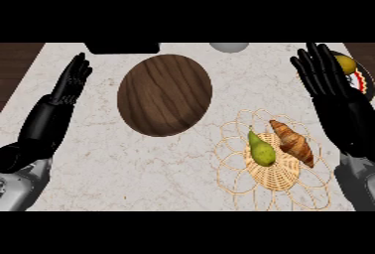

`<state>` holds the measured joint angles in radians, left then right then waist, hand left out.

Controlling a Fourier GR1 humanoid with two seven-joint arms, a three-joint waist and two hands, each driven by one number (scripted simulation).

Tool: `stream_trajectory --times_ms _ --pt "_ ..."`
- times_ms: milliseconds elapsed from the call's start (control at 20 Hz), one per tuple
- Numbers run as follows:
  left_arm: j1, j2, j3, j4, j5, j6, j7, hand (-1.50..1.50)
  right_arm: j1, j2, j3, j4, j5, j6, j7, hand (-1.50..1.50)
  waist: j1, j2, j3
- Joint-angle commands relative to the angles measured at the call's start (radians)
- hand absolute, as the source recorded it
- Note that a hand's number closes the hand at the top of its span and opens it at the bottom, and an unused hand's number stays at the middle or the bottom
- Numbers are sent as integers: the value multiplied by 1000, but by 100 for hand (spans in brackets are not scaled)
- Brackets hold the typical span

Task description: Pick the pear from the placemat and place it in the bowl

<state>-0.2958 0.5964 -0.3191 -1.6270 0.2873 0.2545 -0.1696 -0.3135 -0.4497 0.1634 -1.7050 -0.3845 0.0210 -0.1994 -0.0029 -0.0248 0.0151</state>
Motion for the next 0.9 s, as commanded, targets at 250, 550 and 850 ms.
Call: stream_trajectory --times_ms 250,550,850 --pt "10 -24 145 79 81 71 39 0 -41 185 290 80 -308 257 260 -150 135 55 -18" --pt "88 -14 270 160 163 16 39 0 59 99 335 37 193 8 155 -150 4 24 -15" --pt "59 -32 300 209 153 -26 30 0 -28 -80 236 -147 169 146 367 -150 -5 22 -16"
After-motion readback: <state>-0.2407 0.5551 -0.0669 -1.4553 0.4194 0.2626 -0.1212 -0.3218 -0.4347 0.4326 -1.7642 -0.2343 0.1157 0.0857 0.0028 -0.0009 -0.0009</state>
